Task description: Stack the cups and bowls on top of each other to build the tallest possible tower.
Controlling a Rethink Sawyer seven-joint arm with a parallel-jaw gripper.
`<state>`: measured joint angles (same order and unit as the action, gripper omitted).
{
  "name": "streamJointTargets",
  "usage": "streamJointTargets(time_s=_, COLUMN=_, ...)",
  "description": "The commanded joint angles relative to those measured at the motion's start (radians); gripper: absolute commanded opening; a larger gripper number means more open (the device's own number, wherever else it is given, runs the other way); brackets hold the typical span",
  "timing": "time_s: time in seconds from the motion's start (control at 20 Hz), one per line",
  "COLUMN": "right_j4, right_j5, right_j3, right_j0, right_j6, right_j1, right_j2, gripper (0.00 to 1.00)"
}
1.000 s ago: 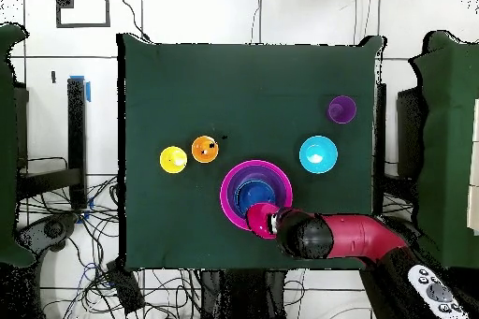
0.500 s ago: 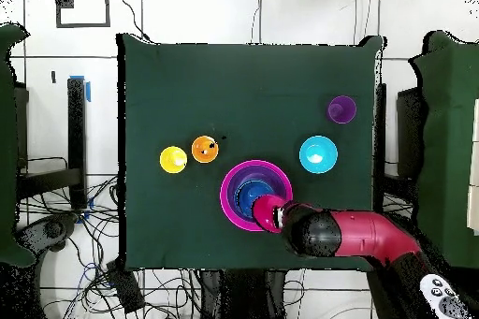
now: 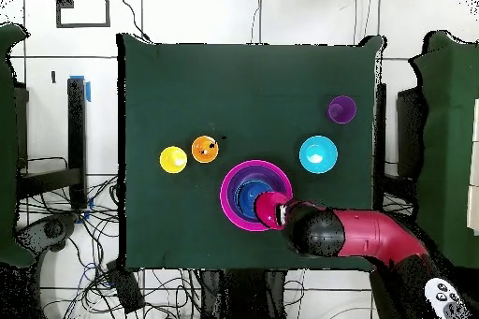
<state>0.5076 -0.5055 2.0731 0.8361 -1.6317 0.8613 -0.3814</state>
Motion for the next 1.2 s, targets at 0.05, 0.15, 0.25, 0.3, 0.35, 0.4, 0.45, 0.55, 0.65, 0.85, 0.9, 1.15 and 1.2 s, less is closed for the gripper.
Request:
streamJointTargets(time_s=0.05, right_j4=-0.015, right_j5=-0.073, right_j3=-0.056, right_j0=-0.064, right_j6=-0.005, right_j1=-0.037, right_j2=-0.053, gripper=0.00)
streamJointTargets(time_s=0.15, right_j4=-0.013, right_j5=-0.067, right_j3=-0.057, right_j0=-0.072, right_j6=-0.012, right_j1=-0.038, right_j2=-0.050, gripper=0.00)
streamJointTargets(time_s=0.25, right_j4=-0.014, right_j5=-0.063, right_j3=-0.053, right_j0=-0.078, right_j6=-0.019, right_j1=-0.036, right_j2=-0.047, gripper=0.00)
streamJointTargets(time_s=0.3, right_j4=-0.016, right_j5=-0.060, right_j3=-0.050, right_j0=-0.081, right_j6=-0.023, right_j1=-0.035, right_j2=-0.046, gripper=0.00)
streamJointTargets(time_s=0.35, right_j4=-0.019, right_j5=-0.061, right_j3=-0.047, right_j0=-0.082, right_j6=-0.025, right_j1=-0.034, right_j2=-0.045, gripper=0.00)
streamJointTargets(time_s=0.4, right_j4=-0.019, right_j5=-0.058, right_j3=-0.046, right_j0=-0.084, right_j6=-0.027, right_j1=-0.032, right_j2=-0.043, gripper=0.00)
streamJointTargets(time_s=0.45, right_j4=-0.020, right_j5=-0.059, right_j3=-0.046, right_j0=-0.086, right_j6=-0.028, right_j1=-0.032, right_j2=-0.043, gripper=0.00)
streamJointTargets(time_s=0.55, right_j4=-0.023, right_j5=-0.059, right_j3=-0.046, right_j0=-0.089, right_j6=-0.028, right_j1=-0.032, right_j2=-0.041, gripper=0.00)
streamJointTargets(time_s=0.65, right_j4=-0.025, right_j5=-0.055, right_j3=-0.043, right_j0=-0.092, right_j6=-0.032, right_j1=-0.035, right_j2=-0.039, gripper=0.00)
streamJointTargets(time_s=0.85, right_j4=-0.031, right_j5=-0.053, right_j3=-0.042, right_j0=-0.100, right_j6=-0.039, right_j1=-0.033, right_j2=-0.036, gripper=0.00)
streamJointTargets(time_s=0.9, right_j4=-0.032, right_j5=-0.052, right_j3=-0.041, right_j0=-0.102, right_j6=-0.041, right_j1=-0.034, right_j2=-0.035, gripper=0.00)
streamJointTargets(time_s=1.15, right_j4=-0.029, right_j5=-0.051, right_j3=-0.052, right_j0=-0.107, right_j6=-0.041, right_j1=-0.046, right_j2=-0.033, gripper=0.00)
streamJointTargets(time_s=1.2, right_j4=-0.028, right_j5=-0.051, right_j3=-0.054, right_j0=-0.108, right_j6=-0.041, right_j1=-0.048, right_j2=-0.033, gripper=0.00)
